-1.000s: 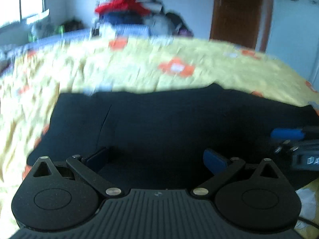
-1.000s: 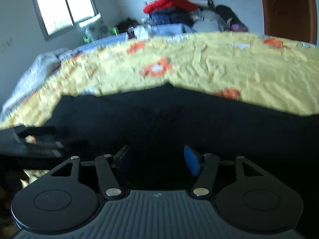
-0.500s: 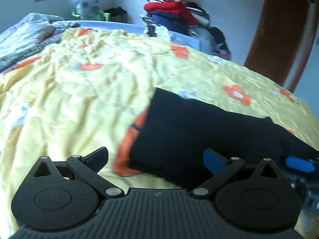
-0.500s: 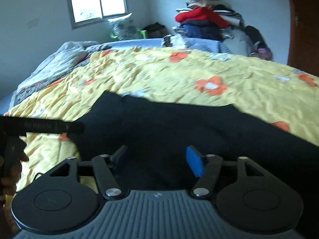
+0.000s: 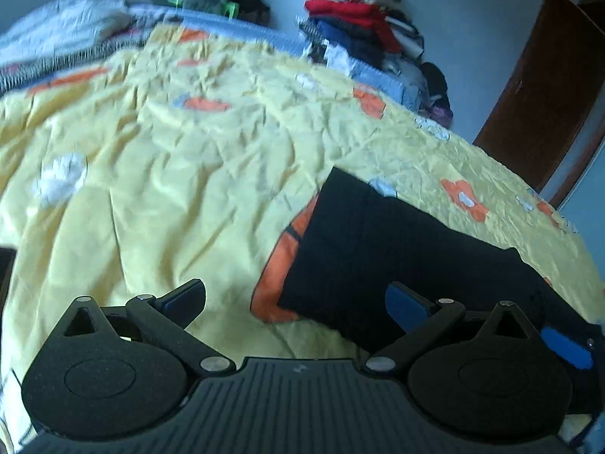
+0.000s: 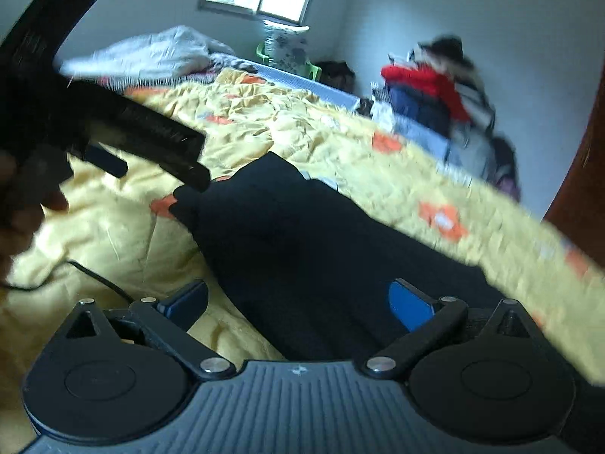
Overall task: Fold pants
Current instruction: 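Grasp the folded trouser end with the left gripper while the right gripper grasps beside it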
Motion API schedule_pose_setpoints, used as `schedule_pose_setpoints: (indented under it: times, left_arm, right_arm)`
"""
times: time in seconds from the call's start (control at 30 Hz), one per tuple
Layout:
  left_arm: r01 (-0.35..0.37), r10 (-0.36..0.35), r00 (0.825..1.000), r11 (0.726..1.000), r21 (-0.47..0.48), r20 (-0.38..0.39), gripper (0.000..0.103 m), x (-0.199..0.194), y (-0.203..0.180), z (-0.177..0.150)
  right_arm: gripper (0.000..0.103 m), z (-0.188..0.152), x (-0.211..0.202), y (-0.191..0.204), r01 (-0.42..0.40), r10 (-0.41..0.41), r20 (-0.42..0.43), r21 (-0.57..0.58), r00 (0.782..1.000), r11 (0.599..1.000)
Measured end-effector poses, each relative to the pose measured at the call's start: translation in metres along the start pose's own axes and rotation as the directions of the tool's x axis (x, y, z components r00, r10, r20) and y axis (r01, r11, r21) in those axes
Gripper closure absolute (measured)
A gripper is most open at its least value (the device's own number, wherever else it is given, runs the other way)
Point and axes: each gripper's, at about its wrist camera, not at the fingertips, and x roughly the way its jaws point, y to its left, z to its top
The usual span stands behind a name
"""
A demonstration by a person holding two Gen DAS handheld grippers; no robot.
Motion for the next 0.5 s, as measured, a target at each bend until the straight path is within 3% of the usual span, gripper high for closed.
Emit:
schedule_pose_setpoints:
  times: [0.2,0.3,0.5]
  left_arm:
    - [0.036,-0.044,0.996,0.994,-0.103,-0.083,0.001,0.003,0.009,0.001]
    - [0.101,-0.127,0.984,0.974,-0.201,-0.121,0.002,0.010,0.022,0.004]
    - [0.168,-0.229,0.959,0.935,-0.313,-0.169,0.001,0.027,0.035,0.010]
  right_arm:
    - [0.001,0.012,0.018,0.033,-0.004,0.011,0.033,-0.206,0.999,0.979]
    - [0.002,0.016,0.032,0.044,-0.004,0.014,0.033,-0.278,0.999,0.961]
    - [0.039,0.013,0.056,0.069,0.042,-0.030,0.035,-0.435,0.999,0.900]
